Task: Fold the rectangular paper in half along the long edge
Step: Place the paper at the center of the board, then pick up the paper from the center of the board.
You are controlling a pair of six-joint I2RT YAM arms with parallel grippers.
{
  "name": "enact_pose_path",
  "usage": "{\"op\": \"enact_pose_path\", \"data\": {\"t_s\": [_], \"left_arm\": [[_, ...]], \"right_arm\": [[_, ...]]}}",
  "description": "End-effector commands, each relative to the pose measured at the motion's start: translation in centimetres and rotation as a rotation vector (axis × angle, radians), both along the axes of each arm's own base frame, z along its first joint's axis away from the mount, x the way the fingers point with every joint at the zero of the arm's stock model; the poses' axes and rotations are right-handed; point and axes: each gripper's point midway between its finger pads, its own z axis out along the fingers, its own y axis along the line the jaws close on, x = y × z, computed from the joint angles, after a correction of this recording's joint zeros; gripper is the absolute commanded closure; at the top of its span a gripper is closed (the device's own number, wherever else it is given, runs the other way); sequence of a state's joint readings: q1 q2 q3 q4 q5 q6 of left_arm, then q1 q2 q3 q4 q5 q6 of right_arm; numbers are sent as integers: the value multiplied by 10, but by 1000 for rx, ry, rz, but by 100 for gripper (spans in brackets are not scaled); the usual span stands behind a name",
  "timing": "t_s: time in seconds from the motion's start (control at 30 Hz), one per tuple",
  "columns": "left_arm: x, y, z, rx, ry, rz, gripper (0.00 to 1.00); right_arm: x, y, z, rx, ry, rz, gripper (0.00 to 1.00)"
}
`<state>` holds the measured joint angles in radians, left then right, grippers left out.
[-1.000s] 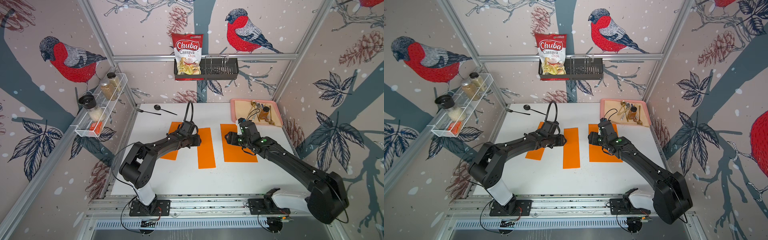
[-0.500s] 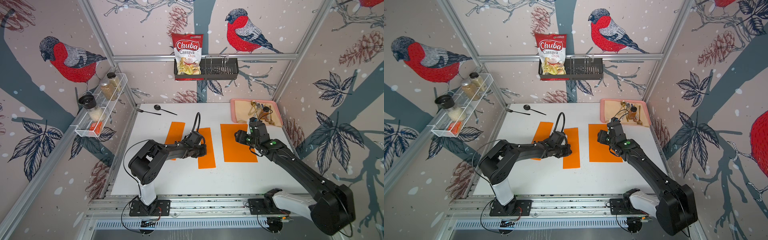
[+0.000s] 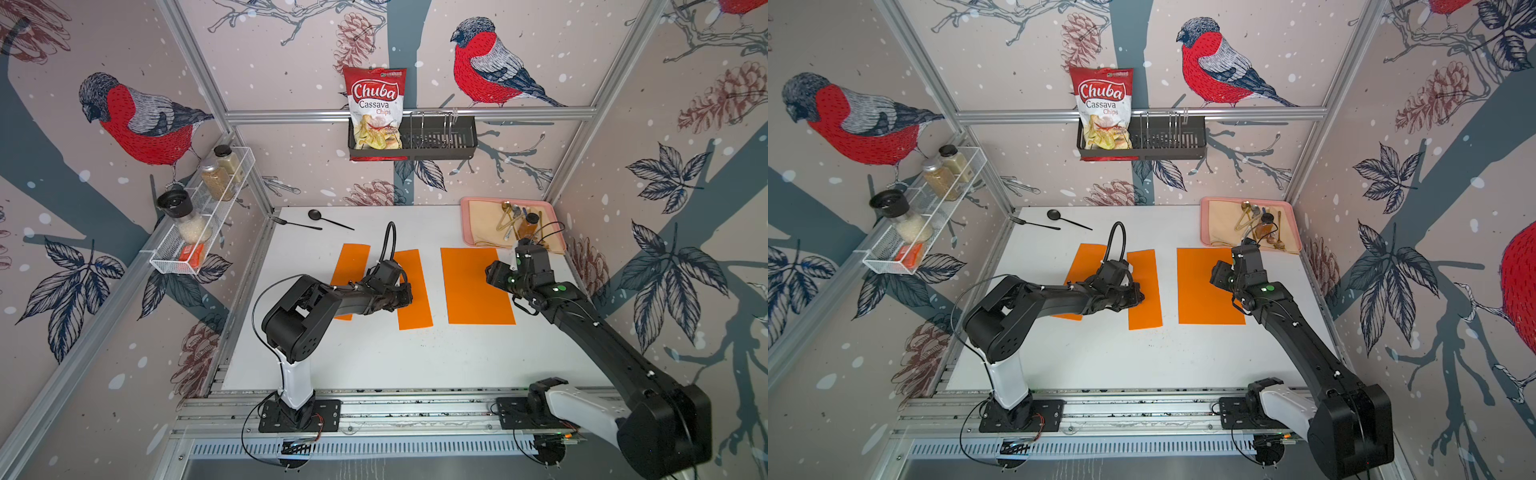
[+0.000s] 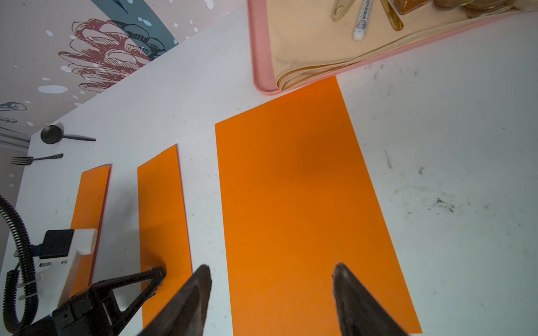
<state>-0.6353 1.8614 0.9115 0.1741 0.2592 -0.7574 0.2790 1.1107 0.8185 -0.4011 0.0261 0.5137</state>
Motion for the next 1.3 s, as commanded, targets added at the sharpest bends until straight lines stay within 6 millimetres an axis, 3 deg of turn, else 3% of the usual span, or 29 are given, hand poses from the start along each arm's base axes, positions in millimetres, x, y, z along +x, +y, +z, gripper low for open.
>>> {"op": "enact_pose_path", "data": {"t_s": [0.0,0.13,0.47,0.7,0.8,1.1,1.27], "left_arm": [[-9,33,-22,136,63,32,100],[-2,46,-24,142,74,48,100],[1,58,-17,166,76,63,99],[5,59,19,123,7,93,64],[10,52,40,67,-37,99,61],[12,26,83,-68,-122,70,67],[7,27,92,-89,-144,65,71]], "right_arm": [[-3,-5,-5,-16,18,7,32],[-3,-8,-9,-16,19,0,30],[0,-39,-34,45,98,-126,27],[11,-61,-43,24,104,-207,26],[18,-64,-52,33,109,-218,27],[34,-28,-112,-22,285,-94,29],[41,-4,-123,-72,309,-38,29]]}}
